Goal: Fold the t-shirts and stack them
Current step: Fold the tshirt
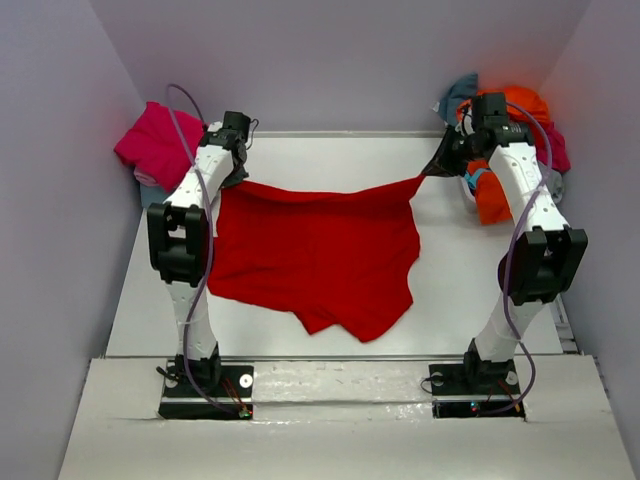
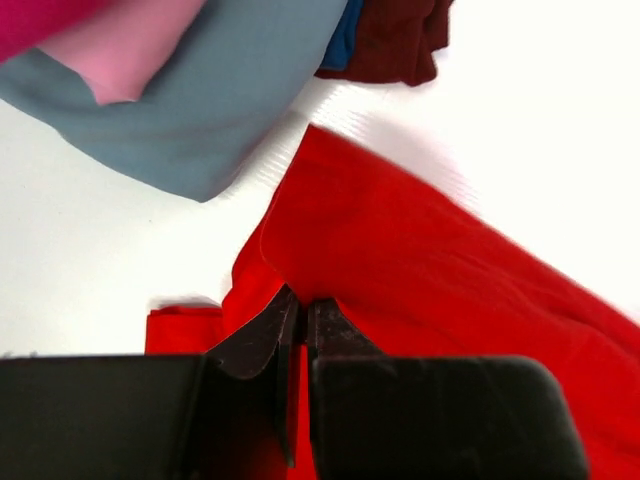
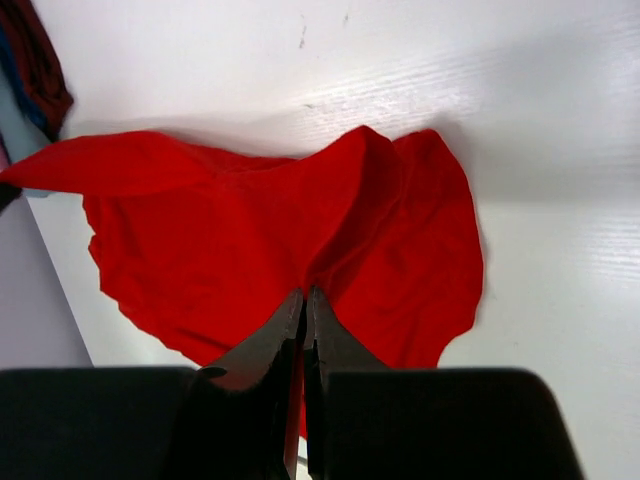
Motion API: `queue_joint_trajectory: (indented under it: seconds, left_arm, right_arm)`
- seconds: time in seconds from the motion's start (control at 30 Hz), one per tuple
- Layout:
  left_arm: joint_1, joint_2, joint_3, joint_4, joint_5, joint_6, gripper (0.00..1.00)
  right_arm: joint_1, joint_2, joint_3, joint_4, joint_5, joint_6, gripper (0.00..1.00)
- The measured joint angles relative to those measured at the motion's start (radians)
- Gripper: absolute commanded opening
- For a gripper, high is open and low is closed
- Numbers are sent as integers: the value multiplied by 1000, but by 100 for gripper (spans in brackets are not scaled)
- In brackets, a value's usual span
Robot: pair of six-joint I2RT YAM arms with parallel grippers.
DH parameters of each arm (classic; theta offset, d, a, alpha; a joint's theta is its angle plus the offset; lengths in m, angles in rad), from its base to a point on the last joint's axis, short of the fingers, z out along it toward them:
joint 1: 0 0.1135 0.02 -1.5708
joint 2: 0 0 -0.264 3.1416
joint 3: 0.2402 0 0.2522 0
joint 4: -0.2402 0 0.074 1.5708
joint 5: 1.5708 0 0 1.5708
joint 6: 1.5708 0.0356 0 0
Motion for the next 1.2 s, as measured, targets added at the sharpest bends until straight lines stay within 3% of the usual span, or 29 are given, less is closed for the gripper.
queue_joint_trajectory:
  seconds: [0.27,0.77,1.2]
  left_arm:
    - [0,-64,-8,5,43,-4,6]
    - [0,-119,-223,13,135,-11,6]
    - [6,-213,-256,15,138,-35,6]
  right_arm:
    - [3,-20,-107,-17,-4,-16,7]
    - [38,11,-183,-39,-18,-48,7]
    - [56,16,-285,-39,-4,-57,7]
